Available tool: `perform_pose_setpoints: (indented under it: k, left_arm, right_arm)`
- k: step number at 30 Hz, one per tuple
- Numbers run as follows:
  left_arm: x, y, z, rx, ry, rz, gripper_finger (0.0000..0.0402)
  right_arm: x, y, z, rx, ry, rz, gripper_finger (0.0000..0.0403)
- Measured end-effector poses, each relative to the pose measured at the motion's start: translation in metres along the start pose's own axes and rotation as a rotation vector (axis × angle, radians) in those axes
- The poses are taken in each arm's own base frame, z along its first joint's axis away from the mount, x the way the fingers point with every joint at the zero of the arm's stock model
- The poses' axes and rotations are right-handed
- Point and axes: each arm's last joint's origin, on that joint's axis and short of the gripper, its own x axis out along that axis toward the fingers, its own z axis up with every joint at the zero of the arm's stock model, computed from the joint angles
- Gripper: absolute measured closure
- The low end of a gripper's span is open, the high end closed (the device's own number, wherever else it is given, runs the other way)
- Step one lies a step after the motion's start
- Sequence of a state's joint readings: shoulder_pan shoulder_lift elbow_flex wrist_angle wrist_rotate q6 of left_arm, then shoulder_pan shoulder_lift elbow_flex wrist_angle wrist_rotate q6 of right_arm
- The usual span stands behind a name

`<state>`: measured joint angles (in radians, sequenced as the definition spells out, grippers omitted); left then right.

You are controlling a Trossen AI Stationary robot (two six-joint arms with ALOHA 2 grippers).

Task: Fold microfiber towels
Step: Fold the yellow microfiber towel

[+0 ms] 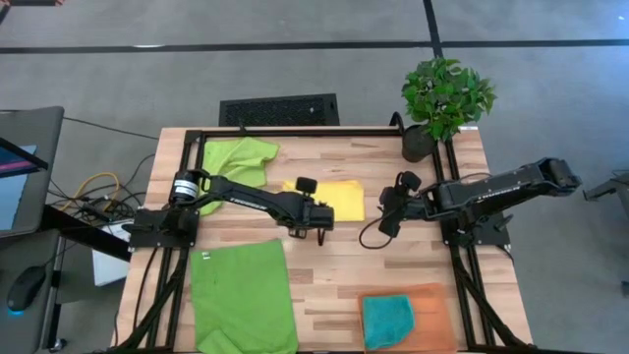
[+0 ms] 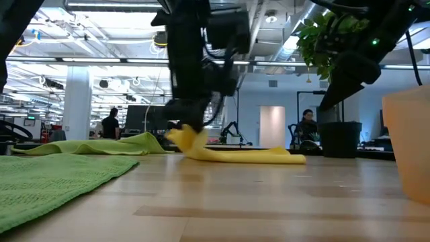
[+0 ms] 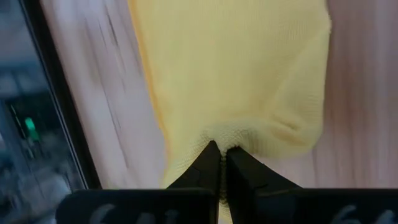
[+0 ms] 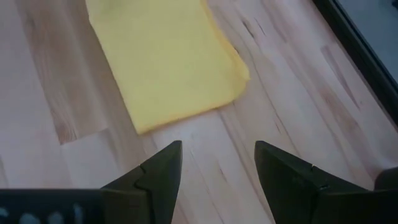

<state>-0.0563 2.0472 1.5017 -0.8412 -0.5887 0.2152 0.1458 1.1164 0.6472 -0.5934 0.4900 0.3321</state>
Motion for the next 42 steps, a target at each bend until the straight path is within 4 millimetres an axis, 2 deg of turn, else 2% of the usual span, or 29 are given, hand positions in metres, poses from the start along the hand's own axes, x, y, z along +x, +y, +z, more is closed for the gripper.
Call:
perform_pose_setpoints:
  k: [9, 16, 24, 31, 42]
  left_arm:
    - [-0.003, 0.007, 0.025, 0.104, -0.246, 0.027, 0.0401]
    - [-0.003, 0.007, 0.025, 0.122, -0.24, 0.027, 0.0401]
    - [-0.005, -0.008, 0.008, 0.098, -0.078, -0.044, 0.0401]
    - [-0.011, -0.018, -0.002, 0.079, 0.02, -0.074, 0.0401]
    - [-0.012, -0.02, -0.004, 0.027, 0.034, -0.08, 0.0401]
  right_arm:
    - [-0.003, 0.006, -0.002, -0.028, -0.008, 0.021, 0.0177]
    - [-0.001, 0.006, -0.003, -0.025, -0.007, 0.03, 0.0177]
    - [0.022, -0.002, -0.02, -0.006, 0.015, 0.049, 0.0177]
    - [0.043, -0.004, -0.027, -0.035, -0.068, 0.092, 0.0177]
    - [0.086, 0.013, -0.034, -0.15, -0.004, 0.074, 0.0177]
